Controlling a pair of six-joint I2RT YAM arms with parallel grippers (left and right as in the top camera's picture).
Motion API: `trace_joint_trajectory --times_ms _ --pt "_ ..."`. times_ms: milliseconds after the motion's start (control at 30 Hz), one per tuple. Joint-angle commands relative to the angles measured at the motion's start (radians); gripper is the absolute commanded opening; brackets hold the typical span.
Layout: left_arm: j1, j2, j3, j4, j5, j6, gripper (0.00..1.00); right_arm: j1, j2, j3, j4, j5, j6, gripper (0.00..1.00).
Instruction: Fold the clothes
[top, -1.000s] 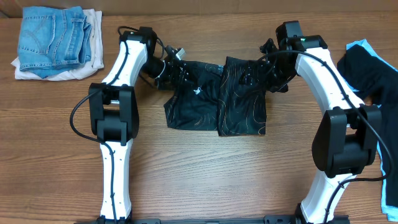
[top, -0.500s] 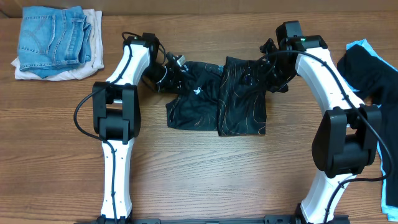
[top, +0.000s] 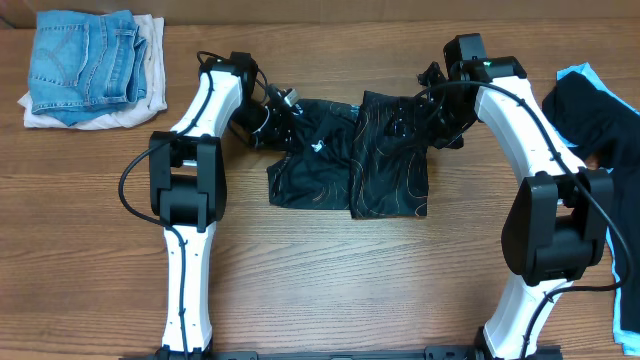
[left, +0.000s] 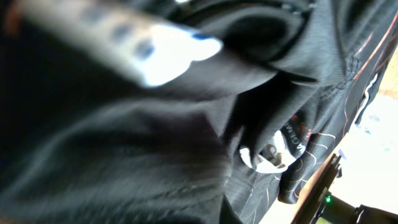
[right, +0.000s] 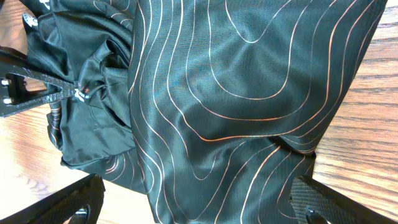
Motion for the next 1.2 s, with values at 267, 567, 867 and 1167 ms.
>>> trace_joint_trajectory --times_ms 267,567,867,1167 --pt "0.233 0.056 0.088 -0.096 -0.416 -0.075 0.04 0.003 -0.027 0.008 0.018 -0.004 0.0 1.0" --pt "0.294 0.056 0.365 -0.256 -0.419 -0.092 0.04 0.003 -0.027 0.008 0.029 -0.005 0.0 1.0" --pt "0.189 0.056 0.618 -0.435 -0.418 -0.14 0.04 0.003 -0.027 0.008 0.037 -0.005 0.0 1.0" --pt "-0.029 0.053 0.657 -0.441 -0.474 -0.26 0.04 0.003 -0.027 0.007 0.037 -0.004 0.0 1.0"
